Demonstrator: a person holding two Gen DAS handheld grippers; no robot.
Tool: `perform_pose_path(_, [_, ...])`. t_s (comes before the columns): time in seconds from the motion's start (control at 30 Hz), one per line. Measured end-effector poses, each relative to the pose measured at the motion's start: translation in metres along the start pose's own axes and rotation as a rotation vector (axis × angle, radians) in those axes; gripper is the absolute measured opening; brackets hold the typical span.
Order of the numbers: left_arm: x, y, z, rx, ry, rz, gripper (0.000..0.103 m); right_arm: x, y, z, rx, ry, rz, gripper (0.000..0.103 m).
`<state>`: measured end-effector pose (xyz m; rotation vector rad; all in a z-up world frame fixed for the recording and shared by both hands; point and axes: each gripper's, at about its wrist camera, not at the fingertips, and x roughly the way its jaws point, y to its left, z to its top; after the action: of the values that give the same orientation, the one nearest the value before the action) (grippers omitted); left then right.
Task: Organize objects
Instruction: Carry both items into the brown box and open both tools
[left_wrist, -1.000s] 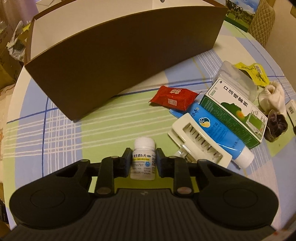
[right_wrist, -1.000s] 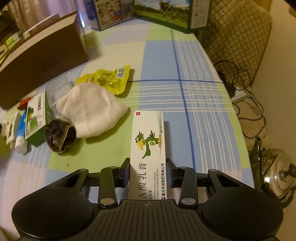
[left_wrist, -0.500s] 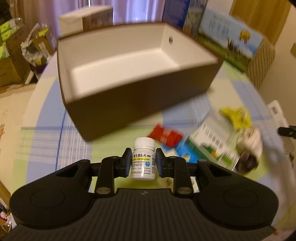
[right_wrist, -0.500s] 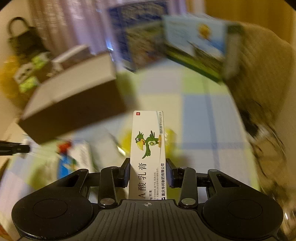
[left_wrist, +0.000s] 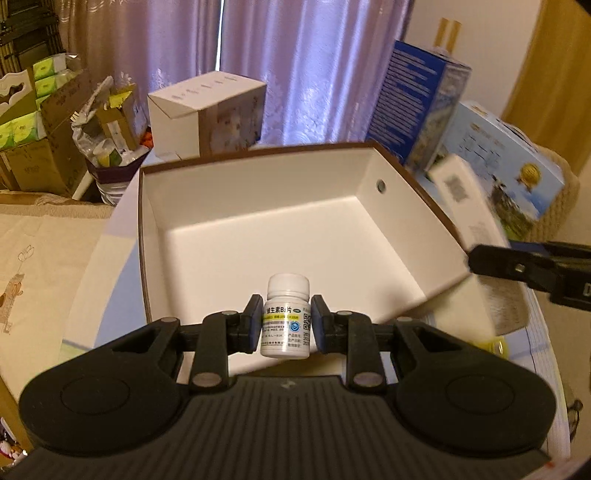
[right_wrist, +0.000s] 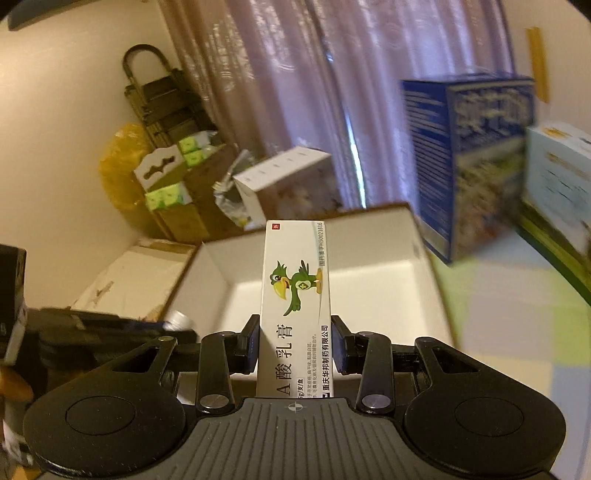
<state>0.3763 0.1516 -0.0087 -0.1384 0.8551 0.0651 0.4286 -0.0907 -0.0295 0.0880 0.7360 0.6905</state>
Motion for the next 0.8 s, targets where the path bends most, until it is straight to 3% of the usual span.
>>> perform_pose_path(0.27, [0.036, 0.018, 0.021, -0.045, 0.026, 0.045, 0.023, 0.077, 0.007, 0.023, -0.037, 0.052, -0.033, 0.035])
perform_pose_path(0.57, [0.078, 0.028, 0.018, -0.071, 0.104, 0.045, 0.023, 0.138, -0.015, -0.006, -0.070, 0.243, -0.113, 0.035])
perform_pose_path(0.8, [0.099, 0.028, 0.012, -0.084, 0.148, 0.031, 0.023, 0.151, -0.035, -0.019, -0.023, 0.281, -0.130, 0.035])
